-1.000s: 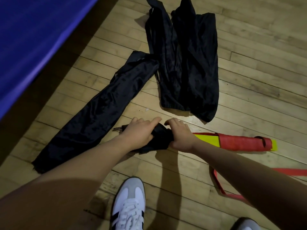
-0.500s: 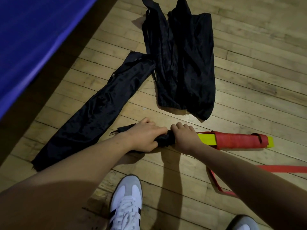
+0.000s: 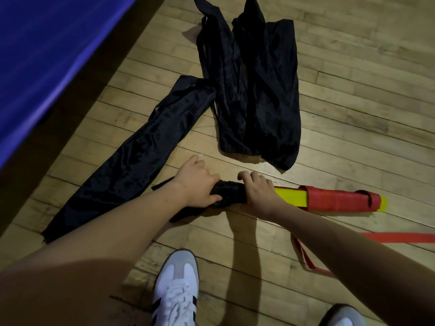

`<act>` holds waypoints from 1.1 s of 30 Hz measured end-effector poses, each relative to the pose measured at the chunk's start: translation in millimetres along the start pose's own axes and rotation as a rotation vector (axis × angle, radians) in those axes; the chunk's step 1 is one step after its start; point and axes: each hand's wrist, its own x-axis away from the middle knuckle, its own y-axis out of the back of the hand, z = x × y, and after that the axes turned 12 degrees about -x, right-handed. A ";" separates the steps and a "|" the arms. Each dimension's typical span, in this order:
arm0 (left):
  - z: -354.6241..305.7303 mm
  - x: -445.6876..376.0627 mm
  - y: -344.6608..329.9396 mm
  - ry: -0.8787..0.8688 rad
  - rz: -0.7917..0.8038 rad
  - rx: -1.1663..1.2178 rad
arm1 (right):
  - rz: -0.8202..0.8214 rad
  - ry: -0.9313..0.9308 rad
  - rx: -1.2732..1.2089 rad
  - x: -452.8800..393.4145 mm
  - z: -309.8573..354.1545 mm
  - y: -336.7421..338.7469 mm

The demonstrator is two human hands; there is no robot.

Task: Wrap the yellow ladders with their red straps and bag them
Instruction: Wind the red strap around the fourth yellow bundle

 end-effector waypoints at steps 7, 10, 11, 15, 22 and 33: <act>13.3 5.5 11.1 -0.021 -0.063 -0.142 | -0.006 -0.074 0.080 -0.6 3.1 8.0; 13.0 13.6 5.3 -0.043 -0.111 -0.148 | 0.001 -0.071 0.135 -1.9 4.4 8.2; 12.5 16.9 2.3 -0.060 -0.140 -0.140 | -0.004 -0.076 0.145 -2.3 5.5 8.1; 3.3 21.7 -4.1 -0.099 -0.169 0.075 | -0.035 -0.115 0.138 -8.4 7.6 9.9; 12.6 18.8 -8.5 0.235 -0.063 0.235 | -0.040 -0.139 -0.096 -22.1 31.0 0.3; 21.3 5.8 -17.3 0.247 -0.179 0.310 | -0.172 -0.184 -0.182 -45.0 43.0 4.8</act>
